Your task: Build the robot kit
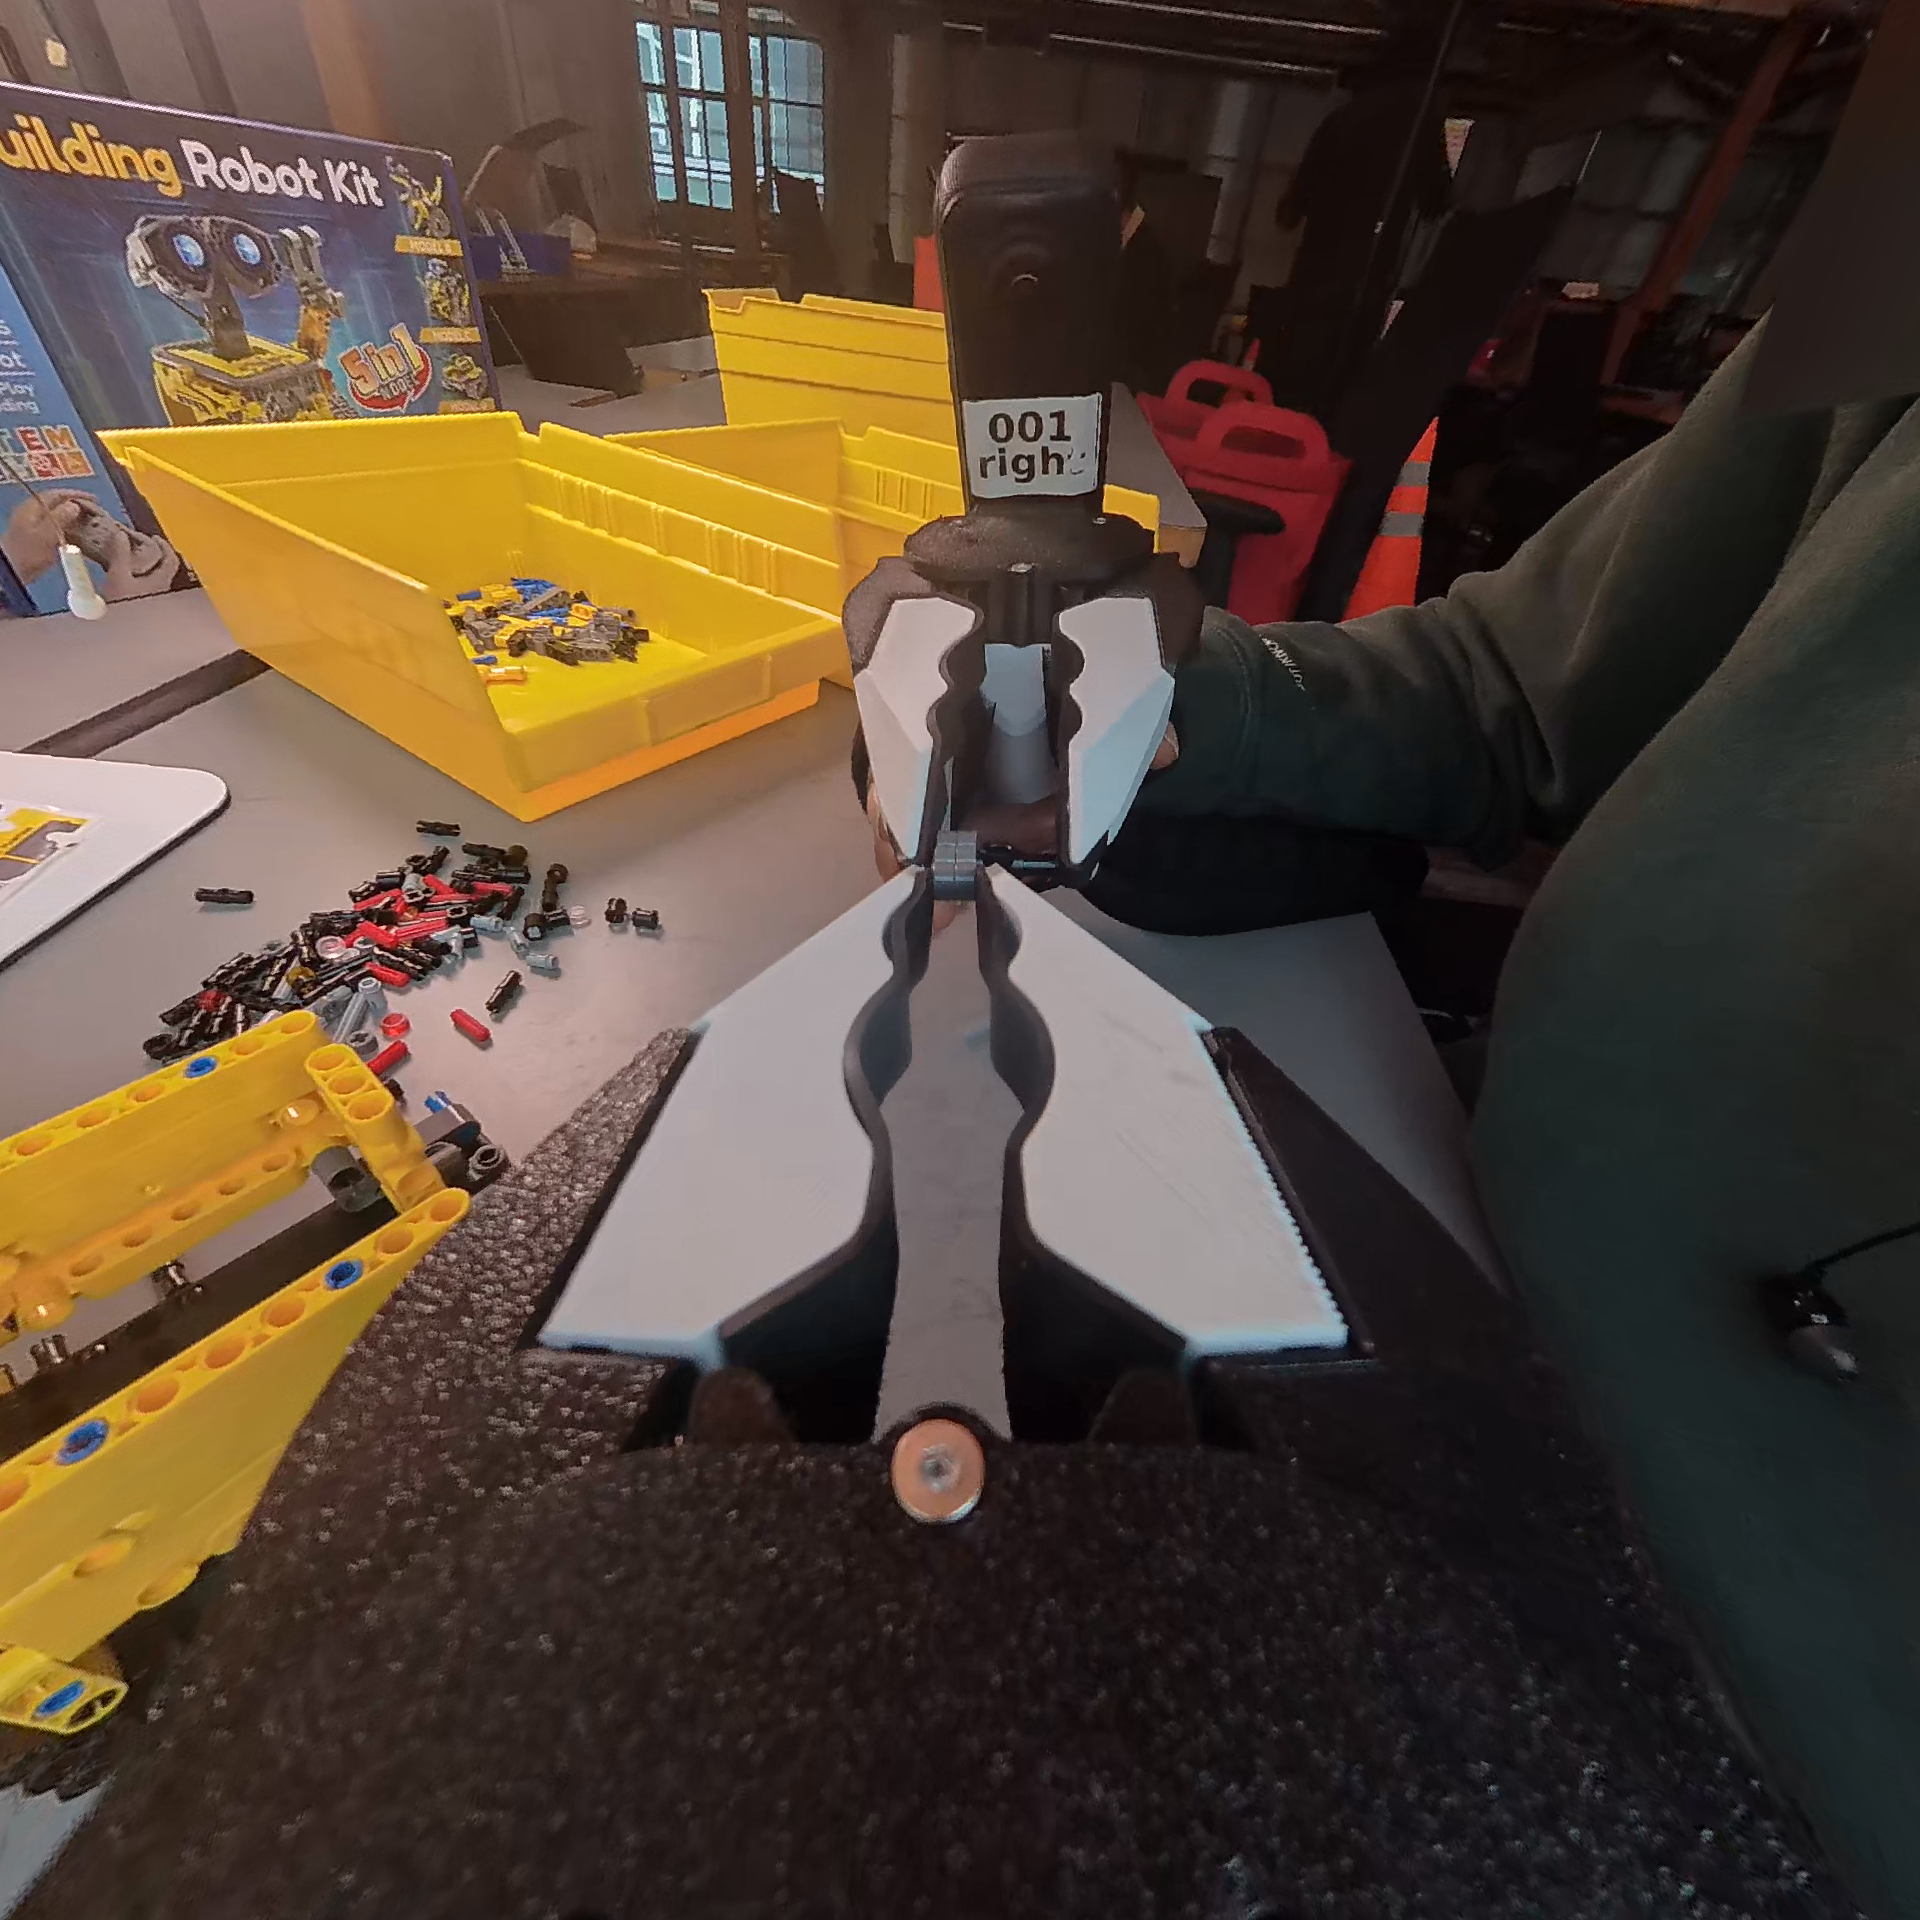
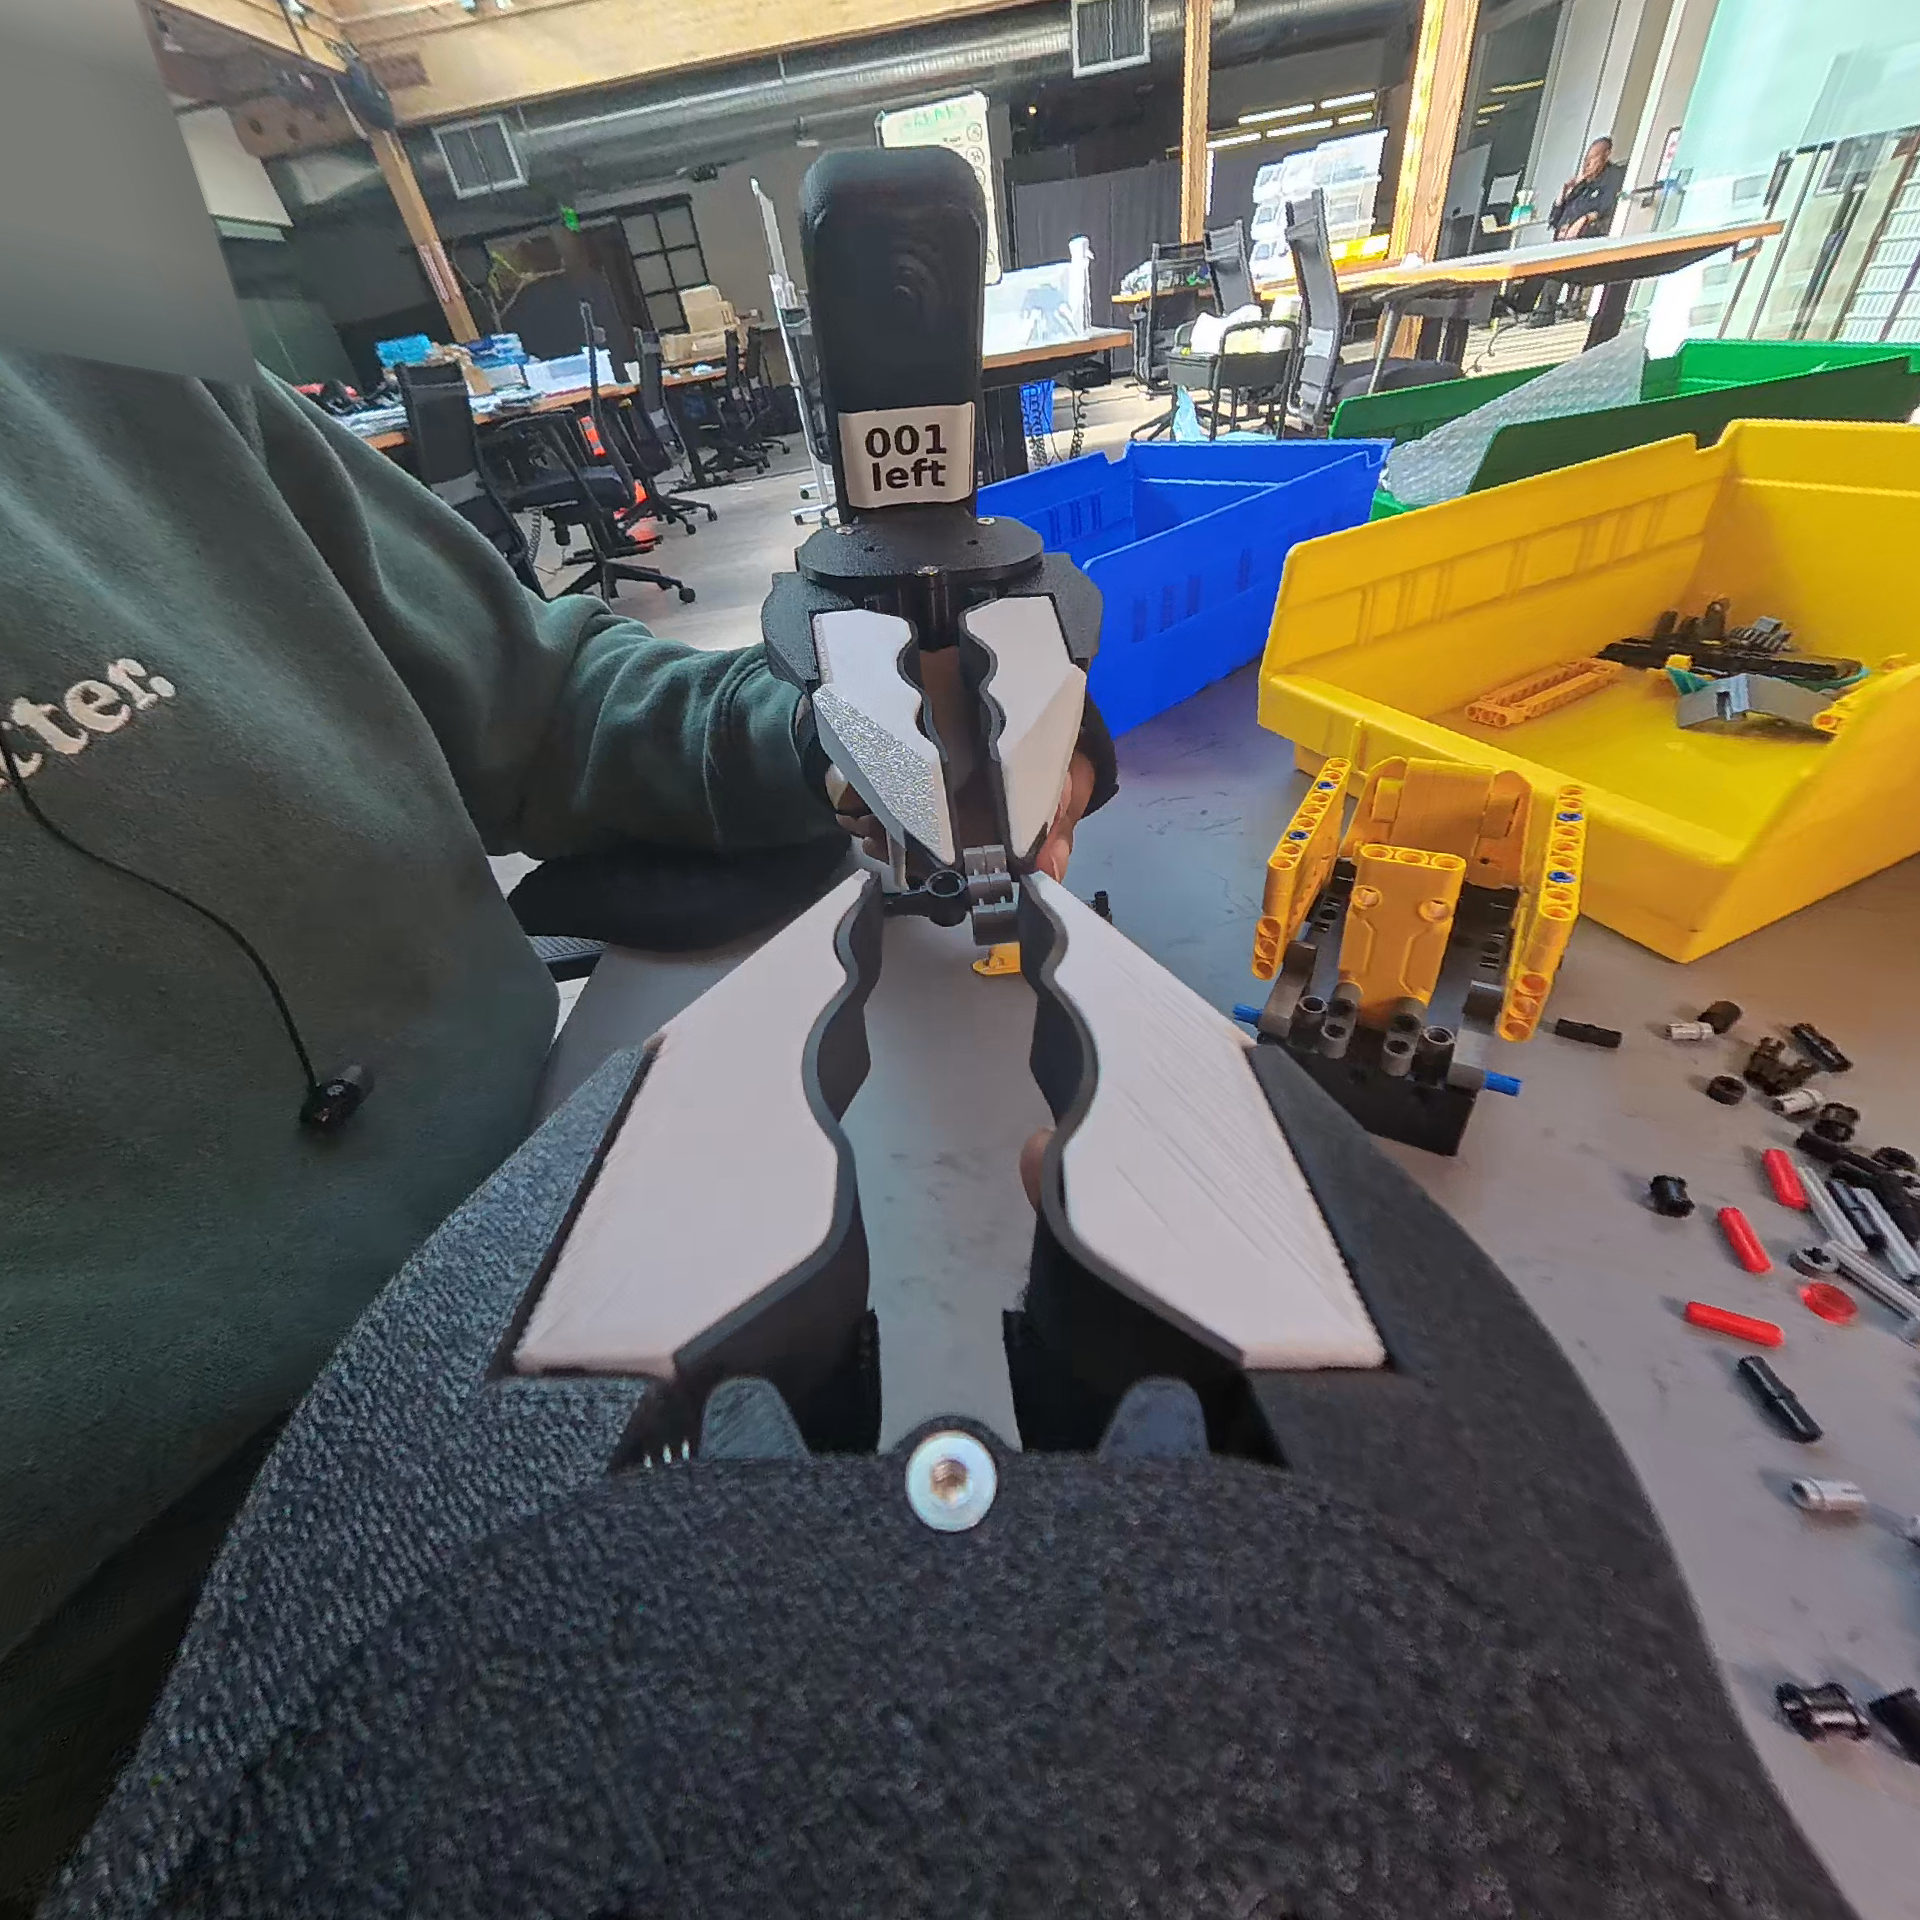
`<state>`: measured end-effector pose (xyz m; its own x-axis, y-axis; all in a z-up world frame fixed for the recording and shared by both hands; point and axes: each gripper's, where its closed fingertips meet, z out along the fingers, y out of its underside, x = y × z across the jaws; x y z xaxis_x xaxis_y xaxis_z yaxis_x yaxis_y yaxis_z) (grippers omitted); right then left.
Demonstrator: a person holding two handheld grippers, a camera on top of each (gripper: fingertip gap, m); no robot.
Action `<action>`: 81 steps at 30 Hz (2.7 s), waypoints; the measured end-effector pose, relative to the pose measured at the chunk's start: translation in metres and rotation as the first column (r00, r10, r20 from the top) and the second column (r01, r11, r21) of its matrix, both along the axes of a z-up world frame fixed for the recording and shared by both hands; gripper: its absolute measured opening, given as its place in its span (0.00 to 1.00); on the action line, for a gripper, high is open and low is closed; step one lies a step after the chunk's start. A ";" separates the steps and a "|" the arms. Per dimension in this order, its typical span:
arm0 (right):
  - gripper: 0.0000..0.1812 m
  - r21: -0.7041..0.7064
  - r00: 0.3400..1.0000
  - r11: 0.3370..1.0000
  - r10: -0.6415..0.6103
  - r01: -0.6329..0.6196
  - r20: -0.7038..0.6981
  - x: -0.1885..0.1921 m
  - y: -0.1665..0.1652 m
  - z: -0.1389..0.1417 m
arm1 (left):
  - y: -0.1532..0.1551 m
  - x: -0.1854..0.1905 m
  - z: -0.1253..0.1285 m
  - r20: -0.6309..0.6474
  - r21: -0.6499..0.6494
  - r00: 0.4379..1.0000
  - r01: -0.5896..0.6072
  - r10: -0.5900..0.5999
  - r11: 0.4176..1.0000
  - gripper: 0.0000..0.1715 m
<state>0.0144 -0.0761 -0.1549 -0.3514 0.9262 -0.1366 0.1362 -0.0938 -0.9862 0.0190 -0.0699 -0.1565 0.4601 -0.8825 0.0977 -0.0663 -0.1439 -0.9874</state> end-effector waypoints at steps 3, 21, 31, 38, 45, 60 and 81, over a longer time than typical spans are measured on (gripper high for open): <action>0.14 0.014 1.000 1.000 -0.011 0.011 0.004 0.000 0.002 -0.001 | 0.002 0.000 -0.001 -0.009 0.007 1.000 -0.012 0.012 1.000 0.04; 0.14 0.126 0.992 0.992 -0.044 0.028 0.121 0.002 0.009 -0.026 | 0.007 0.000 -0.025 -0.190 0.064 0.980 -0.055 0.066 0.996 0.04; 0.15 0.199 0.987 0.975 -0.118 0.095 0.106 -0.003 0.018 -0.032 | 0.015 -0.007 -0.034 -0.223 0.038 0.969 -0.097 0.103 0.995 0.04; 0.00 0.150 0.974 0.968 -0.214 0.202 0.072 -0.003 0.041 -0.021 | 0.028 -0.021 -0.037 -0.225 0.017 0.959 -0.175 0.174 0.984 0.04; 0.03 0.218 0.937 0.930 -0.326 0.294 0.127 -0.001 0.063 -0.033 | 0.028 -0.021 -0.040 -0.242 0.017 0.954 -0.176 0.175 0.984 0.04; 0.00 0.402 0.930 0.892 -0.306 0.206 0.201 0.013 0.061 -0.055 | 0.007 -0.016 -0.103 -0.552 -0.065 0.834 -0.057 0.011 0.996 0.05; 0.00 0.216 0.925 0.936 -0.321 0.278 0.202 0.006 0.062 -0.057 | 0.019 -0.094 -0.028 -0.377 0.014 0.880 -0.306 0.288 0.952 0.10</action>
